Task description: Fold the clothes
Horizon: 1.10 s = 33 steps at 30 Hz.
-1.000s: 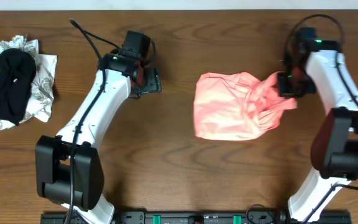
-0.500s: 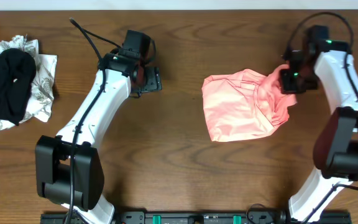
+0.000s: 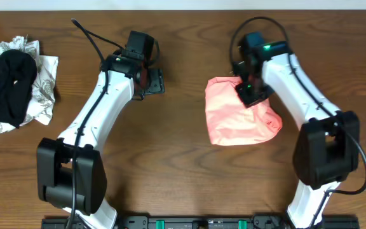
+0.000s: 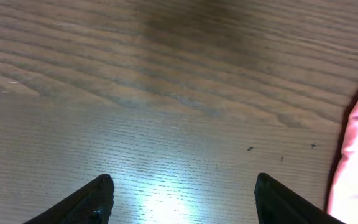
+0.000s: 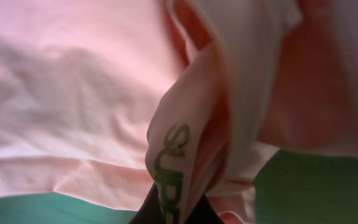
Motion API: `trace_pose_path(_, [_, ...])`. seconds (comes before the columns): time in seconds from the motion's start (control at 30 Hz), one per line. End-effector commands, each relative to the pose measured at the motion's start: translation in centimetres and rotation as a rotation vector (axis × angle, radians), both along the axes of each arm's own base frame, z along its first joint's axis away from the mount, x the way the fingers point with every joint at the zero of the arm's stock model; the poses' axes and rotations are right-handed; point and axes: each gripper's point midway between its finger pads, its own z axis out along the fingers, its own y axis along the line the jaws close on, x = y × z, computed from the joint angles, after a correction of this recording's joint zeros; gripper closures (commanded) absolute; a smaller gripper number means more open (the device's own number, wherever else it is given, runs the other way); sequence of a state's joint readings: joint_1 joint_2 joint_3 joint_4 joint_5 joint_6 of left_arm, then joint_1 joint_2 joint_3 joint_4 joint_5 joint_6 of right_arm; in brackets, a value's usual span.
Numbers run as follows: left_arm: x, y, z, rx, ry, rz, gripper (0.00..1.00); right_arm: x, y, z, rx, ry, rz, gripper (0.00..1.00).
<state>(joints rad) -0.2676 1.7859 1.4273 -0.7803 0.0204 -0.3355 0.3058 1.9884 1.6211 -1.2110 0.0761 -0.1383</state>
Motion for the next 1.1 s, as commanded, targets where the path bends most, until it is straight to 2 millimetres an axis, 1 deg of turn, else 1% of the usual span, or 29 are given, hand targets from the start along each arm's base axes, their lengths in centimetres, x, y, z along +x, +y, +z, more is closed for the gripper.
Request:
trace_pose_path(0.0, [-0.4,0.1,-1.5,0.012,0.041,-0.010,0.27,-0.2,2.1,1.3,-0.014,-0.047,0.031,0.99])
trace_pose_path(0.17, [-0.4,0.1,-1.5,0.013,0.042,-0.010,0.27,-0.8,4.8,0.9,-0.005,-0.071,0.034,0.99])
trace_pose_path(0.27, [-0.5,0.1,-1.5,0.013,0.042,-0.010,0.27,-0.8,5.7,0.7,0.004,-0.084,0.015,0.99])
trace_pose_path(0.4, [-0.4,0.1,-1.5,0.013,0.042,-0.010,0.27,-1.1,6.5,0.1,0.016,-0.088,0.034,0.99])
trace_pose_path(0.63, [-0.4,0.1,-1.5,0.013,0.041,-0.010,0.27,-2.1,7.9,-1.1,0.029,-0.079,0.055,0.99])
trace_pose_path(0.77, [-0.4,0.1,-1.5,0.013,0.041,-0.010,0.27,-2.3,10.1,-1.1,0.109,-0.080,0.036,0.99])
trace_pose_path(0.9, [-0.4,0.1,-1.5,0.013,0.041,-0.010,0.27,-1.9,11.1,-1.0,0.137,-0.107,-0.034,0.99])
trace_pose_path(0.93, [-0.4,0.1,-1.5,0.013,0.041,-0.010,0.26,-1.9,11.2,-1.0,0.140,-0.110,-0.041,0.94])
trace_pose_path(1.0, [-0.4,0.1,-1.5,0.013,0.041,-0.010,0.27,-1.9,11.4,-1.0,0.142,-0.112,-0.038,0.72])
trace_pose_path(1.03, [-0.4,0.1,-1.5,0.013,0.041,-0.010,0.26,-2.0,11.4,-1.0,0.142,-0.111,-0.038,0.67])
trace_pose_path(1.07, [-0.4,0.1,-1.5,0.013,0.041,-0.010,0.26,-2.0,11.5,-1.1,0.144,-0.109,-0.036,0.64])
